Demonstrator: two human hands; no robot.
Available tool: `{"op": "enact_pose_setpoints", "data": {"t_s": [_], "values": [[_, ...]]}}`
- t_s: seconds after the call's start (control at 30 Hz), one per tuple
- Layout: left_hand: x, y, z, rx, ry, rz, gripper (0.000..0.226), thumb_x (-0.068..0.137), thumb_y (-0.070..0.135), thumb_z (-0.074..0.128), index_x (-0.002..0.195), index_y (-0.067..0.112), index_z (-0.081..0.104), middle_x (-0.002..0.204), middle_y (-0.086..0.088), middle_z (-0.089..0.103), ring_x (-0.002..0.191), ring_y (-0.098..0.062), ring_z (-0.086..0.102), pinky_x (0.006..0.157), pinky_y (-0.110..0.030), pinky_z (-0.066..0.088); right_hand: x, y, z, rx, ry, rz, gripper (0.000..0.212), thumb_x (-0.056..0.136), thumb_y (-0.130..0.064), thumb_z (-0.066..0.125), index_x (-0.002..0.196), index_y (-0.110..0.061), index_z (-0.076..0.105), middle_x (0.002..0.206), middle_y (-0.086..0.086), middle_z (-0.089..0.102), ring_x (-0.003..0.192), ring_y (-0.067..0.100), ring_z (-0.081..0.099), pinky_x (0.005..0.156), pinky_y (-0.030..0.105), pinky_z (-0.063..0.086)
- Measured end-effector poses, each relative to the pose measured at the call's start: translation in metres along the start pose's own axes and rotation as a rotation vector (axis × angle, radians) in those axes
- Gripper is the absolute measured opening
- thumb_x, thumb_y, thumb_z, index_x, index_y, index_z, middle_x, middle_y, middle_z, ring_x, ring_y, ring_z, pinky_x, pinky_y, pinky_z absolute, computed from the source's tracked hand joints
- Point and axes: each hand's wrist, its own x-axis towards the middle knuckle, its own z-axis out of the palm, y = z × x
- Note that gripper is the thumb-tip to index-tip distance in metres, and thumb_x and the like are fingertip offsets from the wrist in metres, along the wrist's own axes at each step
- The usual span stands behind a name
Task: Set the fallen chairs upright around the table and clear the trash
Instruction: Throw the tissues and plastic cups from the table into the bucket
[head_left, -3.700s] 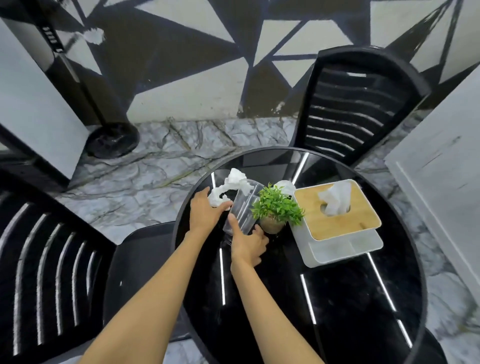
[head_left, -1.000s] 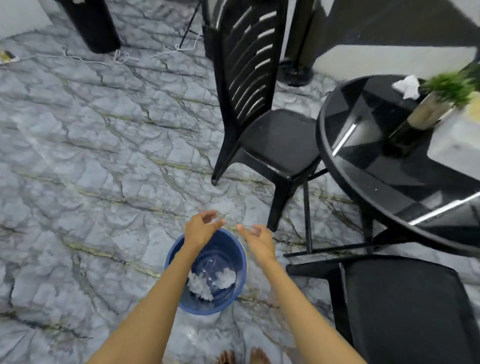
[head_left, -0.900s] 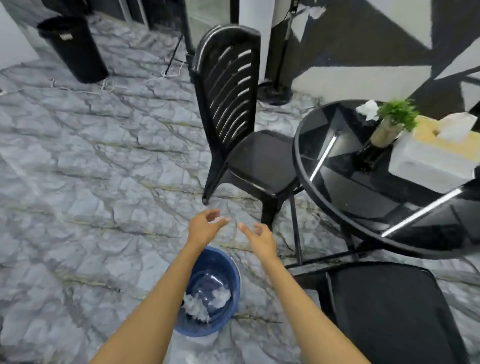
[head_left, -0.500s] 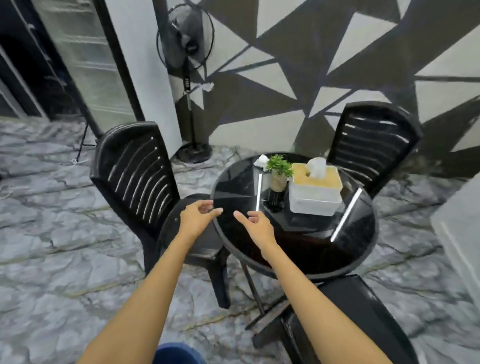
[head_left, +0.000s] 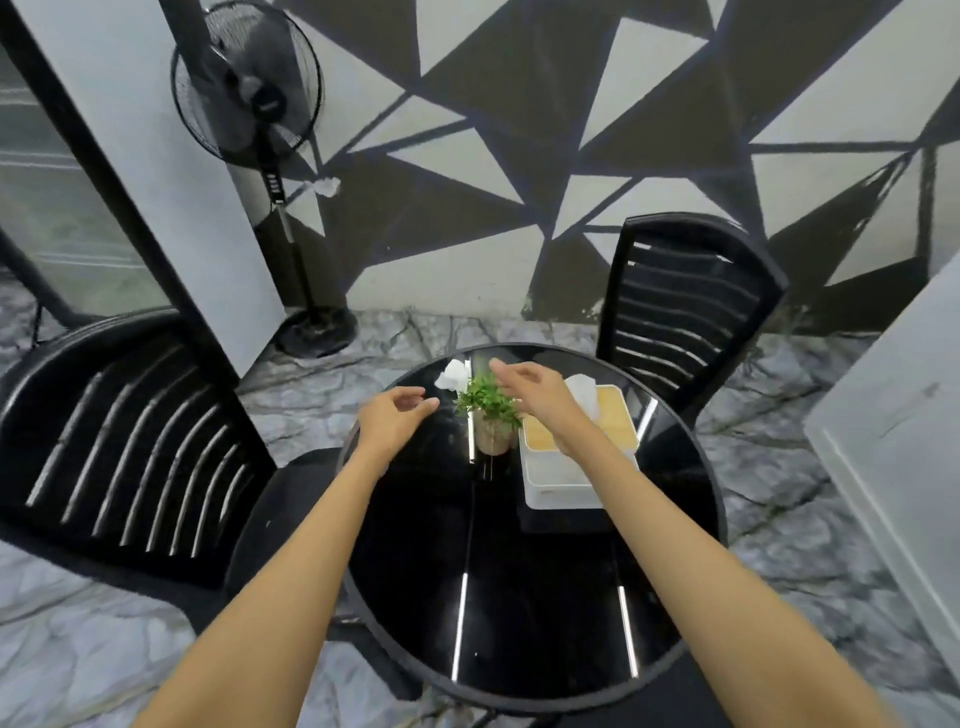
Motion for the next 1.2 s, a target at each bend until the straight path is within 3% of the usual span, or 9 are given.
{"op": "enact_pose_setpoints", "data": {"t_s": [0.13,0.33,0.5,0.63,0.77,0.83,1.0,1.13,1.2], "values": [[0.046,0.006,0.015,0.030,-0.033,0.008,0.037,0.081,0.026,0.069,0.113,0.009,0.065,0.112,-0.008,0.067,0.104,-0.017,0.060,0.085,-0.021,0.039,0.046,-0.012,-0.016,0.041,0.017,0.015,0.031,0.085,-0.050,0.059,0.092,-0.020,0.063,0.103,0.003,0.066,0.099,0.018,0.060,0.094,0.034,0.047],[0.130,0.005,0.041,0.101,-0.150,0.022,0.043,0.079,0.023,0.071,0.116,0.004,0.062,0.118,-0.014,0.066,0.108,-0.022,0.061,0.087,-0.020,0.040,0.126,0.006,-0.024,-0.099,0.100,0.114,0.035,0.081,-0.055,0.061,0.087,-0.021,0.064,0.116,0.008,0.065,0.112,0.023,0.058,0.095,0.035,0.045],[0.183,-0.012,0.067,0.163,-0.260,0.018,0.053,0.075,0.029,0.075,0.121,0.007,0.060,0.126,-0.013,0.061,0.115,-0.024,0.057,0.097,-0.029,0.041,0.181,0.029,-0.019,-0.360,0.020,0.237,0.059,0.076,-0.054,0.068,0.106,-0.003,0.065,0.112,0.009,0.066,0.106,0.022,0.058,0.085,0.031,0.045],[0.204,-0.029,0.085,0.274,-0.261,0.101,0.053,0.070,0.031,0.078,0.117,0.011,0.063,0.125,-0.011,0.060,0.119,-0.024,0.052,0.096,-0.030,0.038,0.213,0.051,-0.016,-0.753,-0.145,0.415,0.064,0.065,-0.065,0.071,0.083,-0.005,0.058,0.098,0.012,0.062,0.095,0.028,0.059,0.073,0.035,0.046],[0.213,-0.044,0.101,0.298,-0.311,0.077,0.059,0.067,0.028,0.081,0.120,0.014,0.059,0.131,-0.008,0.052,0.126,-0.024,0.044,0.105,-0.030,0.030,0.222,0.064,-0.012,-0.966,-0.204,0.547,0.087,0.065,-0.067,0.069,0.124,-0.005,0.049,0.124,0.011,0.055,0.113,0.030,0.056,0.087,0.037,0.047],[0.215,-0.050,0.108,0.311,-0.337,0.070,0.061,0.065,0.024,0.082,0.120,0.012,0.059,0.131,-0.009,0.052,0.125,-0.023,0.045,0.102,-0.024,0.030,0.225,0.069,-0.007,-1.013,-0.239,0.568,0.089,0.066,-0.066,0.070,0.128,-0.006,0.048,0.129,0.010,0.053,0.116,0.031,0.055,0.091,0.040,0.046],[0.220,-0.058,0.118,0.342,-0.315,0.095,0.051,0.065,0.020,0.082,0.113,0.011,0.066,0.120,-0.010,0.059,0.115,-0.026,0.053,0.095,-0.028,0.038,0.233,0.080,0.002,-1.028,-0.219,0.503,0.071,0.072,-0.050,0.074,0.122,-0.005,0.051,0.128,0.012,0.052,0.114,0.032,0.055,0.083,0.037,0.046],[0.220,-0.058,0.115,0.400,-0.254,0.087,0.038,0.073,0.020,0.075,0.108,0.009,0.067,0.113,-0.011,0.062,0.105,-0.028,0.057,0.084,-0.033,0.044,0.238,0.082,0.000,-0.963,-0.115,0.440,0.025,0.080,-0.023,0.072,0.089,-0.008,0.054,0.120,0.014,0.060,0.108,0.031,0.061,0.074,0.032,0.043],[0.218,-0.055,0.112,0.361,-0.219,0.059,0.034,0.076,0.020,0.073,0.107,0.008,0.067,0.111,-0.012,0.063,0.101,-0.027,0.057,0.078,-0.028,0.040,0.238,0.078,-0.002,-0.902,-0.050,0.406,0.021,0.080,-0.016,0.070,0.093,-0.006,0.058,0.117,0.016,0.062,0.106,0.031,0.061,0.074,0.032,0.045]]}}
